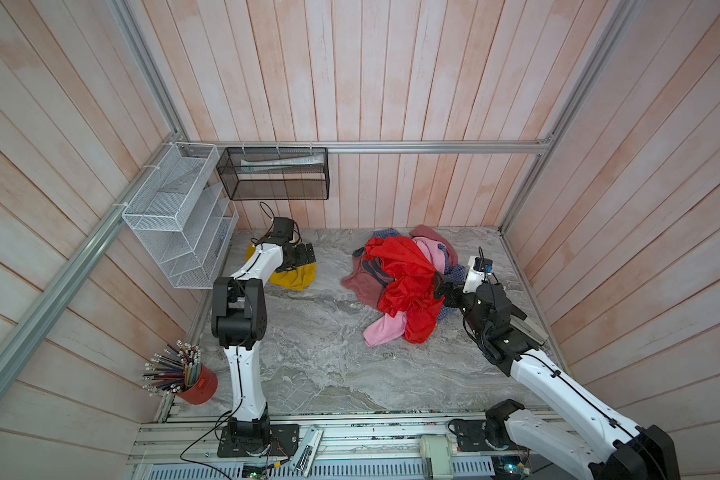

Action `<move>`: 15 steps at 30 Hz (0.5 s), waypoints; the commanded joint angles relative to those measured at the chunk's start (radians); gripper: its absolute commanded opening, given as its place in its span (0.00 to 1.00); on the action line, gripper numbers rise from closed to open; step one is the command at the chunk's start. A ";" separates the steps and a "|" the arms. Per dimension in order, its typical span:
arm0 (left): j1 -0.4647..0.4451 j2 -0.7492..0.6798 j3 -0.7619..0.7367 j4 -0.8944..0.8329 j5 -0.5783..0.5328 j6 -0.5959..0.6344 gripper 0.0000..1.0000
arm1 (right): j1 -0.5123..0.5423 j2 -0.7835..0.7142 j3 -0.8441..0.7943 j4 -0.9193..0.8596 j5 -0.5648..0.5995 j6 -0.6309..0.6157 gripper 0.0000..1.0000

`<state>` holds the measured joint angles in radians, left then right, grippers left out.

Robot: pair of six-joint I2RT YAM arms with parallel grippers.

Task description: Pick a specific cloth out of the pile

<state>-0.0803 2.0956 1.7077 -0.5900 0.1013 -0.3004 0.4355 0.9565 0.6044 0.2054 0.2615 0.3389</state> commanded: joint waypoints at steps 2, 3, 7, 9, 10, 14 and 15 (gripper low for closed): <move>0.003 -0.140 -0.090 0.094 0.034 0.007 1.00 | -0.030 -0.025 -0.029 0.032 -0.044 -0.010 0.98; 0.003 -0.166 -0.119 0.111 0.037 0.010 1.00 | -0.038 -0.030 -0.033 0.031 -0.047 -0.013 0.98; 0.004 -0.295 -0.272 0.194 0.033 0.030 1.00 | -0.091 -0.057 -0.059 0.017 -0.051 -0.046 0.98; 0.004 -0.360 -0.363 0.232 0.010 0.033 1.00 | -0.130 -0.077 -0.076 0.014 -0.069 -0.055 0.98; 0.003 -0.401 -0.411 0.259 -0.006 0.033 1.00 | -0.156 -0.088 -0.084 0.015 -0.079 -0.057 0.98; 0.004 -0.556 -0.595 0.363 -0.063 0.021 1.00 | -0.241 -0.137 -0.125 0.022 -0.095 -0.068 0.98; 0.004 -0.587 -0.632 0.380 -0.081 0.013 1.00 | -0.256 -0.147 -0.134 0.025 -0.098 -0.073 0.98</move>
<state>-0.0803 1.5852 1.1500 -0.3134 0.0807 -0.2882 0.2134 0.8375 0.4908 0.2169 0.1890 0.2913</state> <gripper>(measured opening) 0.998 0.979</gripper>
